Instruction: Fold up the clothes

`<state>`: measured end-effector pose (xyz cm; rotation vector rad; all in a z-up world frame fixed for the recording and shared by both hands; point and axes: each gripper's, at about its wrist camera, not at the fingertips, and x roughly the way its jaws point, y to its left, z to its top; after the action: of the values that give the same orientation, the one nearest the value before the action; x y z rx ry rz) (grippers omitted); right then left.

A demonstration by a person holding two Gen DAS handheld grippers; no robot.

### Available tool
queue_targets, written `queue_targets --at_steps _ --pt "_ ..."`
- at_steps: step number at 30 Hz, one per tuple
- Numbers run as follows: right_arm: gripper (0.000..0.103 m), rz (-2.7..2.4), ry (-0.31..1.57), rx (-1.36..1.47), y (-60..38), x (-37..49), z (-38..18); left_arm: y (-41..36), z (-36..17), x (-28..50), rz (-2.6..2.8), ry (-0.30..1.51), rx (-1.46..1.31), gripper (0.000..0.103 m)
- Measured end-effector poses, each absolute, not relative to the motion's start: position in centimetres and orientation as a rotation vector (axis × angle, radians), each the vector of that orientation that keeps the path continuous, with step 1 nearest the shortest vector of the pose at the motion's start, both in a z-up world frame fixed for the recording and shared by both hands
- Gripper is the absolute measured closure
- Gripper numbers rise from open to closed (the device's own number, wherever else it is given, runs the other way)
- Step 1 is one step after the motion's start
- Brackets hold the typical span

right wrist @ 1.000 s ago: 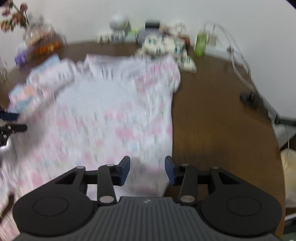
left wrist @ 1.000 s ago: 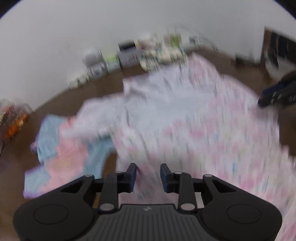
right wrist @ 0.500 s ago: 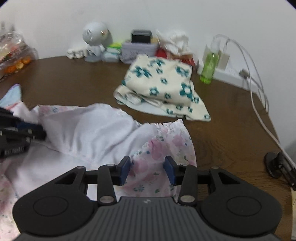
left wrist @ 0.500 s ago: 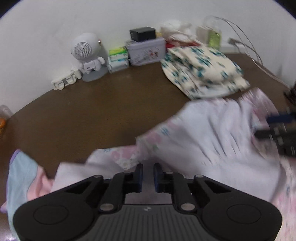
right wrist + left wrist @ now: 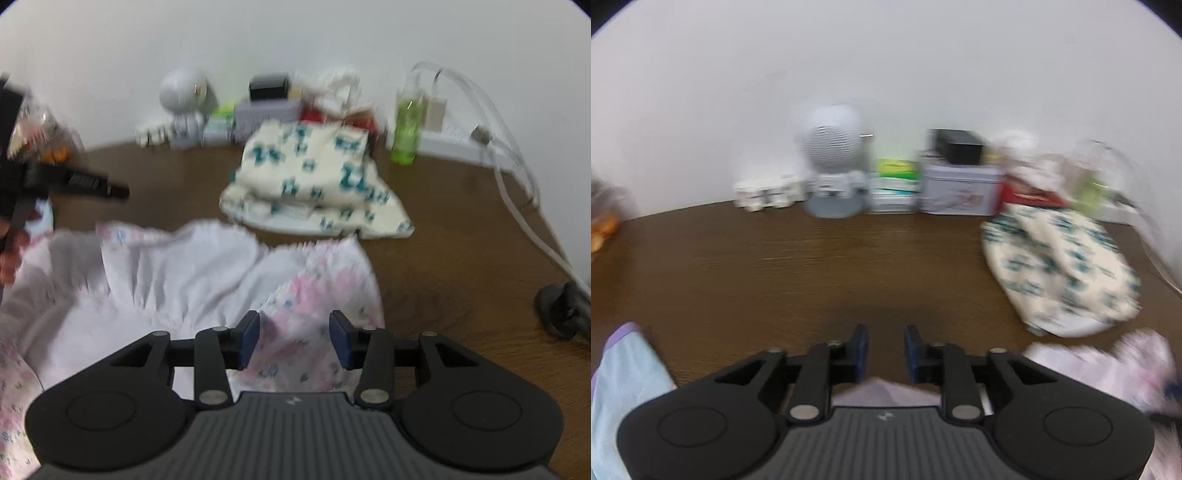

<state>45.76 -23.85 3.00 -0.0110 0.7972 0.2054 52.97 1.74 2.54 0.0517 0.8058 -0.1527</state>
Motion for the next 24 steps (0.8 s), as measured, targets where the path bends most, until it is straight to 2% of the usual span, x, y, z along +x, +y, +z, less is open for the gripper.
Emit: queue_targets --at_steps 2,8,10,11,12,13,14,15,22,24 --pt "0.051 0.177 0.772 -0.03 -24.2 45.8 3.6 1.1 3.2 51.1 -0.233 0.805 0.123 0.026" --pt "0.051 0.154 0.798 0.018 -24.9 46.6 2.3 -2.7 2.2 47.5 -0.234 0.726 0.481 0.025" --pt "0.051 0.154 0.803 0.025 -24.6 46.5 1.5 -3.9 1.3 47.3 -0.2 0.698 0.577 0.031" --pt "0.051 0.153 0.803 0.026 -24.5 46.3 1.2 -4.4 0.8 47.5 -0.187 0.688 0.605 0.04" --pt "0.051 0.152 0.8 0.026 -24.3 46.1 0.9 -5.0 0.4 47.7 -0.178 0.69 0.627 0.055" --pt "0.051 0.151 0.798 0.026 -24.2 46.0 0.6 -5.3 0.0 47.9 -0.17 0.695 0.646 0.065" --pt "0.051 0.149 0.795 0.025 -24.2 45.8 0.4 -5.7 -0.3 48.1 -0.163 0.7 0.666 0.089" --pt "0.051 0.146 0.79 0.023 -24.2 45.7 0.3 -5.9 -0.5 48.4 -0.162 0.706 0.679 0.102" --pt "0.051 0.162 0.76 0.011 -24.3 45.1 -0.1 -5.9 1.2 52.6 -0.093 0.722 0.598 0.102" --pt "0.05 0.167 0.752 -0.001 -24.3 45.0 -0.2 -5.6 1.4 54.6 -0.042 0.72 0.547 0.098"
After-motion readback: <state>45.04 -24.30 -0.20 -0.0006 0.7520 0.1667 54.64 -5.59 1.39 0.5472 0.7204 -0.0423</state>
